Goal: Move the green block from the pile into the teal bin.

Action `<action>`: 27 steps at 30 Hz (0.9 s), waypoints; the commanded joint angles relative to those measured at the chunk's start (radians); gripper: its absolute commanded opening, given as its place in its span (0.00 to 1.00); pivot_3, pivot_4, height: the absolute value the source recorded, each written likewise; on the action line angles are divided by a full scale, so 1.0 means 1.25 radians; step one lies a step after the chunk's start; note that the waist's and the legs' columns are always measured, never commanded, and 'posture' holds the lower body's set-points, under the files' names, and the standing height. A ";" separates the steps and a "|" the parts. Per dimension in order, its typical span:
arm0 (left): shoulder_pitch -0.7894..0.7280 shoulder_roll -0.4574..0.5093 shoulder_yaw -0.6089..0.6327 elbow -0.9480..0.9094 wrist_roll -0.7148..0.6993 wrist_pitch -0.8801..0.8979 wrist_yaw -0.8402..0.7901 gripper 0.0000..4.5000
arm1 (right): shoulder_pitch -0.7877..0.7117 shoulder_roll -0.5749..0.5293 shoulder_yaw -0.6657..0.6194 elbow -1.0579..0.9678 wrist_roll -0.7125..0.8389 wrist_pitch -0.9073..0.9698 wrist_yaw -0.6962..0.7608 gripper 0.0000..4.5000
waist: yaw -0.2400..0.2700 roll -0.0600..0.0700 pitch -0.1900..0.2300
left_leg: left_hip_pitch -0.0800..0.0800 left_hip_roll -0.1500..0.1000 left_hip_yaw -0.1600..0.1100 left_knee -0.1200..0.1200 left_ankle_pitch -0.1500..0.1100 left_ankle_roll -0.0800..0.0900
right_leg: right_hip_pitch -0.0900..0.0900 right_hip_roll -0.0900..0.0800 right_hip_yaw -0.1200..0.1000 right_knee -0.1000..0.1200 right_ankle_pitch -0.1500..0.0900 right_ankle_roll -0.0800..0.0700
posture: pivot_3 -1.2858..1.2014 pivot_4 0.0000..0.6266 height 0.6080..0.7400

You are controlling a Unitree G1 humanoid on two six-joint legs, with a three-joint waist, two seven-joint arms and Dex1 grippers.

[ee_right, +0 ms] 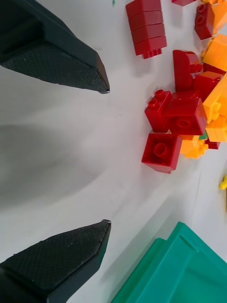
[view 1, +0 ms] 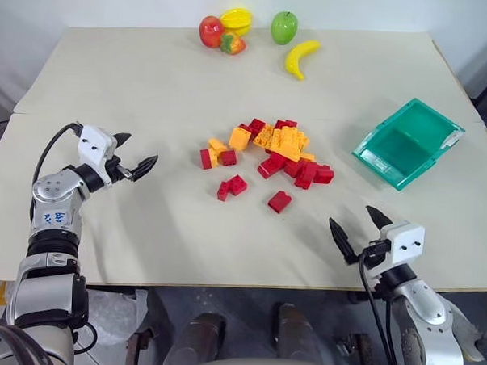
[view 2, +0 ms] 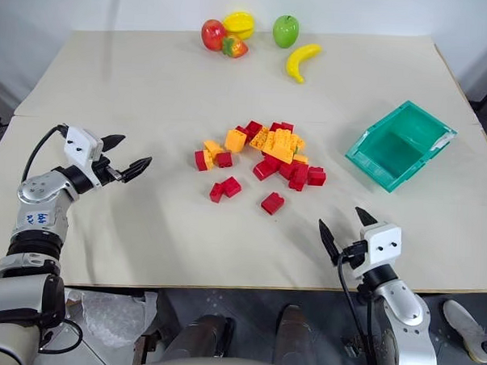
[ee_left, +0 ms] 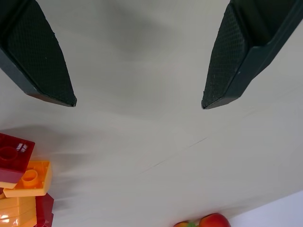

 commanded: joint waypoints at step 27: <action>-0.019 -0.014 -0.028 -0.196 -0.147 0.157 -0.375 1.00 | -0.230 -0.200 0.052 -0.381 0.256 0.646 -0.035 0.57 | 0.003 -0.002 0.001 | -0.001 0.001 0.002 0.001 -0.001 0.001 | -0.001 0.000 0.001 -0.001 0.001 0.000 | 0.52 0.24 1.00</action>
